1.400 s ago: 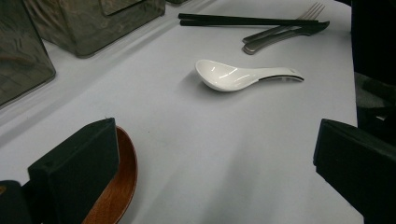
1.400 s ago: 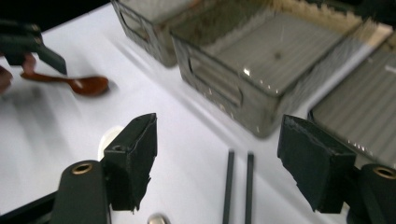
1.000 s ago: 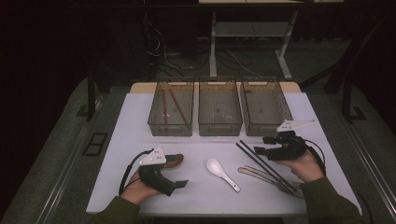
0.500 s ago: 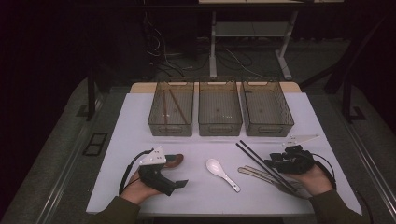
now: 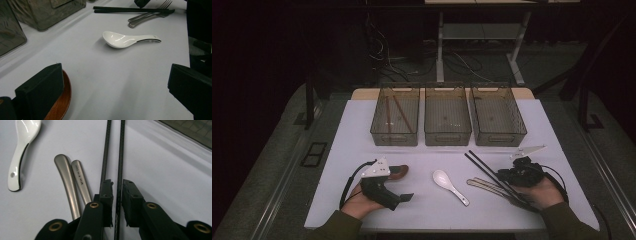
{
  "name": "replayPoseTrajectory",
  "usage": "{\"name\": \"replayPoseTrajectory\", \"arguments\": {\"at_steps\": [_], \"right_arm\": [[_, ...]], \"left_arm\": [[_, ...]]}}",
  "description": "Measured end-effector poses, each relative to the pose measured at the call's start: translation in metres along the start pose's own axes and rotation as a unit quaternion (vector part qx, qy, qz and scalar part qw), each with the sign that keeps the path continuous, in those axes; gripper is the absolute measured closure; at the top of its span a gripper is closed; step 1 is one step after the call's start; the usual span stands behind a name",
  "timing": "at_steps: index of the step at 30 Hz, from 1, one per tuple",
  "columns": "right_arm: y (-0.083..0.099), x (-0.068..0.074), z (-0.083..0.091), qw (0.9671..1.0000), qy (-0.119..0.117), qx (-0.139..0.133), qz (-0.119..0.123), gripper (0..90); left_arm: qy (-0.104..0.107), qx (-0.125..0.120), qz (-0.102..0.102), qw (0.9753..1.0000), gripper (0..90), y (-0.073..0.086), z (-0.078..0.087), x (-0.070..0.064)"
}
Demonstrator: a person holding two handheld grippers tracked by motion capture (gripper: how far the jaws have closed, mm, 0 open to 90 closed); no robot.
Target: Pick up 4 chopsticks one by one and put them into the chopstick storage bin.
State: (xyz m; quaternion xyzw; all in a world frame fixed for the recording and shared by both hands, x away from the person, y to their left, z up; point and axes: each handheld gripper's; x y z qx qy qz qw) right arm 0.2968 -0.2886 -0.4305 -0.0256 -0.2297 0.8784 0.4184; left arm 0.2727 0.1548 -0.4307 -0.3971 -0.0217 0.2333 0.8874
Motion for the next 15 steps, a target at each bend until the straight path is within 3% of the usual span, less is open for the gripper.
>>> {"name": "replayPoseTrajectory", "arguments": {"at_steps": [15], "right_arm": [[-0.0014,-0.0038,-0.0099,0.9998,0.008,0.016,0.0,83.3]], "left_arm": [[0.002,0.001,0.001,1.0,0.0,0.0001,-0.0008,0.0009]]}}
Point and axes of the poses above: each handheld gripper's, and its own axes: z roughly backward along the jaws, y roughly out of its underside, x roughly to its left, and after that the axes turned 12 degrees about x, right-handed
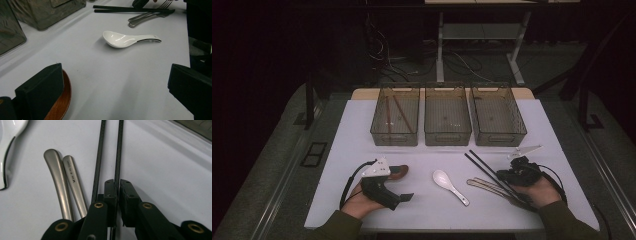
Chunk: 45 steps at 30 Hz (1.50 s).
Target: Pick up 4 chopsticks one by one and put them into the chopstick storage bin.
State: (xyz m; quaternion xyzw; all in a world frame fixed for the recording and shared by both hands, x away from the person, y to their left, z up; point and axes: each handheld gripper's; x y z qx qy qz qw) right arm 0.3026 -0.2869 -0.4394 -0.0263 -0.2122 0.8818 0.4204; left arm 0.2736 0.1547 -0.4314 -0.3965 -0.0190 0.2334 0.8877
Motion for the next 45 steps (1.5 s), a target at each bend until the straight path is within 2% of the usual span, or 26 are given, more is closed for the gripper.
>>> {"name": "replayPoseTrajectory", "arguments": {"at_steps": [7,13,19,31,45], "right_arm": [[0.0,0.003,-0.001,0.9998,0.017,0.003,0.012,83.9],[-0.001,0.004,-0.001,0.9998,0.017,0.007,0.002,85.0],[-0.003,0.005,0.0,0.9996,0.027,0.01,0.0,85.3],[-0.002,0.001,0.01,0.9995,0.03,-0.002,-0.006,85.5],[-0.005,0.002,0.024,0.9991,0.034,-0.023,0.007,85.5]], "left_arm": [[0.002,0.002,0.001,1.0,0.0,0.0,-0.001,-0.001],[0.002,0.0,0.001,1.0,0.0,0.0,-0.002,0.0],[0.002,0.0,-0.001,1.0,0.0,0.0,-0.002,0.0],[0.003,0.001,-0.002,1.0,0.0,0.0,-0.002,-0.001],[0.004,0.008,-0.008,0.9999,0.0,-0.001,-0.003,-0.001]]}}
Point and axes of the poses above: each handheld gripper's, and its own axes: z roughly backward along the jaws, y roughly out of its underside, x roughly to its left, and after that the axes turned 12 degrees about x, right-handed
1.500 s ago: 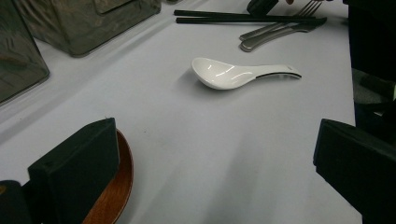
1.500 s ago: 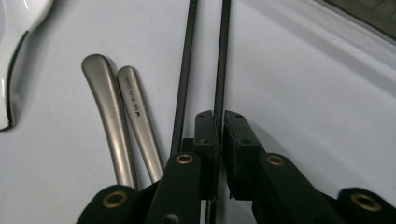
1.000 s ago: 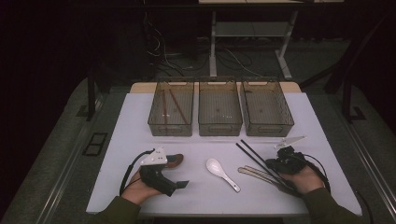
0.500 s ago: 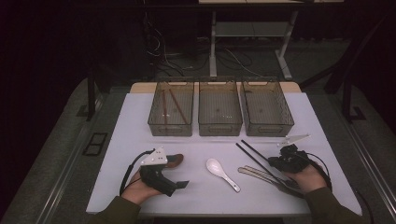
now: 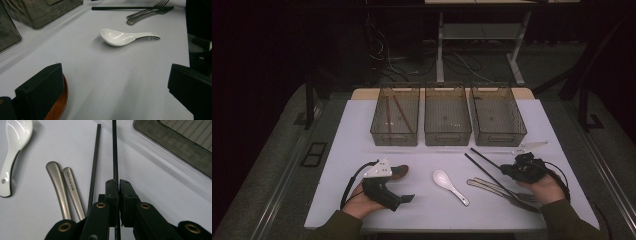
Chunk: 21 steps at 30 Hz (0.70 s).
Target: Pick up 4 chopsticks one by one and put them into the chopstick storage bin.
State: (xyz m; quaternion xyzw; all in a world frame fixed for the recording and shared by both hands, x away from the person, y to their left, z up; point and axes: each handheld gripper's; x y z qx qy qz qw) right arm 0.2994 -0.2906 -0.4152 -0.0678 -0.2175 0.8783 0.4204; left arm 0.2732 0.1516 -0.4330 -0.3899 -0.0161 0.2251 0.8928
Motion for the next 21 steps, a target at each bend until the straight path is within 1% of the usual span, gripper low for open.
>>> {"name": "replayPoseTrajectory", "arguments": {"at_steps": [7,15,21], "right_arm": [[-0.002,0.004,0.007,0.9998,-0.009,-0.013,0.014,85.5],[-0.008,0.009,0.015,0.9984,-0.036,-0.036,0.027,85.5],[-0.017,0.011,0.02,0.9968,-0.051,-0.052,0.032,85.5]], "left_arm": [[-0.001,-0.002,-0.001,1.0,0.0,0.0,0.0,-0.001],[-0.003,0.001,-0.004,1.0,0.0,0.0,0.0,-0.001],[-0.005,-0.003,-0.001,1.0,0.0,0.0,0.001,0.0]]}}
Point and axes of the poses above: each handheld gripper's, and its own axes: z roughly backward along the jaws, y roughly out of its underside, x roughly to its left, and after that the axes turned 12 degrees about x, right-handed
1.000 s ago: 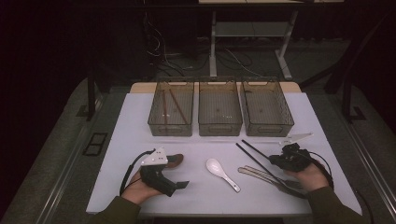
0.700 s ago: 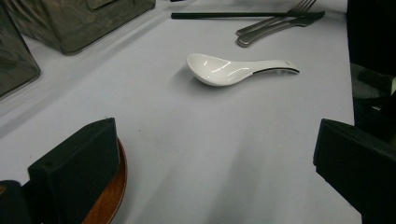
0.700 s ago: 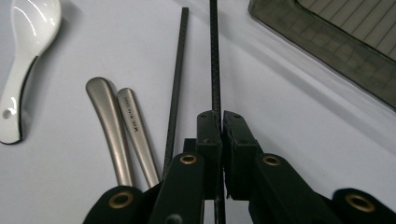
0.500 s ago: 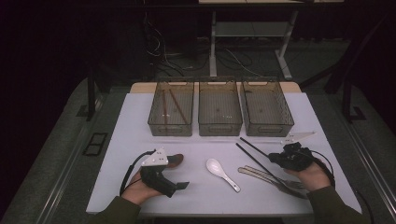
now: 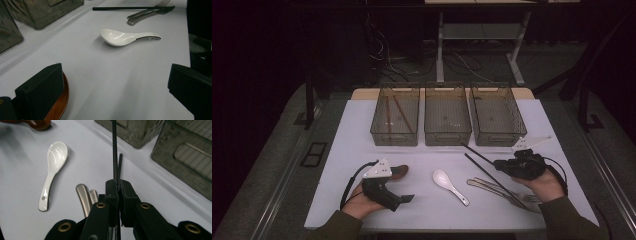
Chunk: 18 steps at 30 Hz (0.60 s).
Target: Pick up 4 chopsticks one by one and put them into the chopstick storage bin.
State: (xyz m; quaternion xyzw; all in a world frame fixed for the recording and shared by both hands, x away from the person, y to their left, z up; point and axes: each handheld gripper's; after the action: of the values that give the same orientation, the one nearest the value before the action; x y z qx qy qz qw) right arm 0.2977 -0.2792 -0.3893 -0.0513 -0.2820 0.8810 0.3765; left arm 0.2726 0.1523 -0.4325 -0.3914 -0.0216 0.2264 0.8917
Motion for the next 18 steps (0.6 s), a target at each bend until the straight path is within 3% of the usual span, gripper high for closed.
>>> {"name": "replayPoseTrajectory", "arguments": {"at_steps": [18], "right_arm": [[-0.043,0.014,0.004,0.9986,-0.017,-0.04,0.031,85.5]], "left_arm": [[-0.002,-0.005,0.002,1.0,0.0,0.0,0.001,0.0]]}}
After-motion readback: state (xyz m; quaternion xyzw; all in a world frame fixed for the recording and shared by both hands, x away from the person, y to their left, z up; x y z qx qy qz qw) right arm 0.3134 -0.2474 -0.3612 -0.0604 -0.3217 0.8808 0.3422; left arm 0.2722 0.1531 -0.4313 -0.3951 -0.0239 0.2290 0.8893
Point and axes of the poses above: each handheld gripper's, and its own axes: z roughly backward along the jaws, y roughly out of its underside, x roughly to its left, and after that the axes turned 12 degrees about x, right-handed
